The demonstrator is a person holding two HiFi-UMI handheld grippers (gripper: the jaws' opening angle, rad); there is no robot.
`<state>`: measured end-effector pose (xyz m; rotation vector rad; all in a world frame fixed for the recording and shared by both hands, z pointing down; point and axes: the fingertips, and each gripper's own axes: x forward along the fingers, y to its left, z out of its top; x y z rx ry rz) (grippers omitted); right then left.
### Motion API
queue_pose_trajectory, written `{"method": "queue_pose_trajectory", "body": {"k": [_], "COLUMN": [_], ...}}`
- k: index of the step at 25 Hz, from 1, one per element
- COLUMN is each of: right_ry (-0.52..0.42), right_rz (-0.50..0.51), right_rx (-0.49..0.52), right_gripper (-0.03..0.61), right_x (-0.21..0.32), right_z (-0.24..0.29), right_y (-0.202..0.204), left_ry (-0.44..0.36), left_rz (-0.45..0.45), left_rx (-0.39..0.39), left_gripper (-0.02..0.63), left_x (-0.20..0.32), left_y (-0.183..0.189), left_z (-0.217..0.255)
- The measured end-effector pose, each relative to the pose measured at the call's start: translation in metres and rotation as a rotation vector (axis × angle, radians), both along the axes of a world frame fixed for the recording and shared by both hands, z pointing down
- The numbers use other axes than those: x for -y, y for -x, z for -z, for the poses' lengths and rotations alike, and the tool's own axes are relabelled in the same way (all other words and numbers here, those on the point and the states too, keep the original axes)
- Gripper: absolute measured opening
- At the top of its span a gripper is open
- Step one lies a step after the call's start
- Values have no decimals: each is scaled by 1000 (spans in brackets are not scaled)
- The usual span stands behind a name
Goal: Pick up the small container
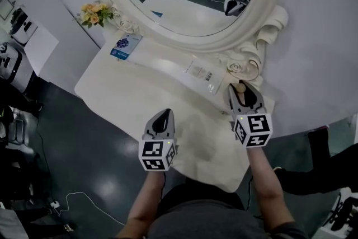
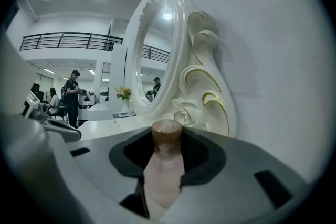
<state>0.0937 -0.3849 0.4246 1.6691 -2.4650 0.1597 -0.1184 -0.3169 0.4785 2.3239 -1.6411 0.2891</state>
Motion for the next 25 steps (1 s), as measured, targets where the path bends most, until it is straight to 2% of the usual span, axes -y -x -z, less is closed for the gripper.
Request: {"method": "queue_pose_trajectory", "body": {"k": [25], "right_ry": [-106], "right_rz": [155], "right_rx": [88], "right_gripper": [144], "right_x": [-72], "right_z": [59], "right_y": [54], "left_ry": [-66], "left_rz": [106], "left_rx": [20], "left_gripper": [8], "left_x": [-41], "left_y": [43], "left_z": [23]}}
